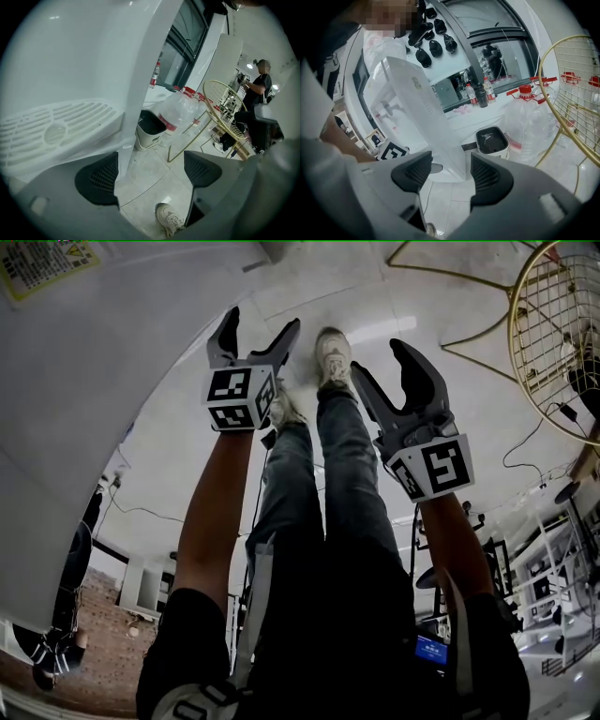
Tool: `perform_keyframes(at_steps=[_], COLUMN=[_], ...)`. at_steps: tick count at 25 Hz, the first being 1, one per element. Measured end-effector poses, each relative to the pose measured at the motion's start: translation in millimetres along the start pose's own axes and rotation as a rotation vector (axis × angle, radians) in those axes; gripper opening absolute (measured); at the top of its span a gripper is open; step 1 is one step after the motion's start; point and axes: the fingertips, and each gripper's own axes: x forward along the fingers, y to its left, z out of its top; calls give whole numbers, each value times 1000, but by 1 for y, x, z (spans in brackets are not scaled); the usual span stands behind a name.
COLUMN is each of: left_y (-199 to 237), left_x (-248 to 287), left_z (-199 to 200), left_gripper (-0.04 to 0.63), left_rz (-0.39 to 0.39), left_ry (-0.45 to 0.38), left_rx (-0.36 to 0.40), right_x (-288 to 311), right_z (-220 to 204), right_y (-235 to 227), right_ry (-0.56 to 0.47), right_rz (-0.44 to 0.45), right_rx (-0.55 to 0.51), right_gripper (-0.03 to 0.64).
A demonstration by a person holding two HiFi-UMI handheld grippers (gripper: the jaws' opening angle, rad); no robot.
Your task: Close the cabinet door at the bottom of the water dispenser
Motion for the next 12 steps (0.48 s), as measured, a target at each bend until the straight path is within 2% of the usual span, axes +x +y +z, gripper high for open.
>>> perform_keyframes(at_steps=[8, 12], left_y=[-10, -24], left_x=[0, -12], left_z=[9, 15], left_gripper=[442, 442], left_rz=[-15, -53], left_ry=[-2, -17], left_rx=[6, 35], right_x=[-4, -16], right_z=[9, 16], right_y=[-3, 5], right_ry=[-11, -39], right_rz=[-7, -20], right_rx=[-6, -21], right_gripper=[261, 259])
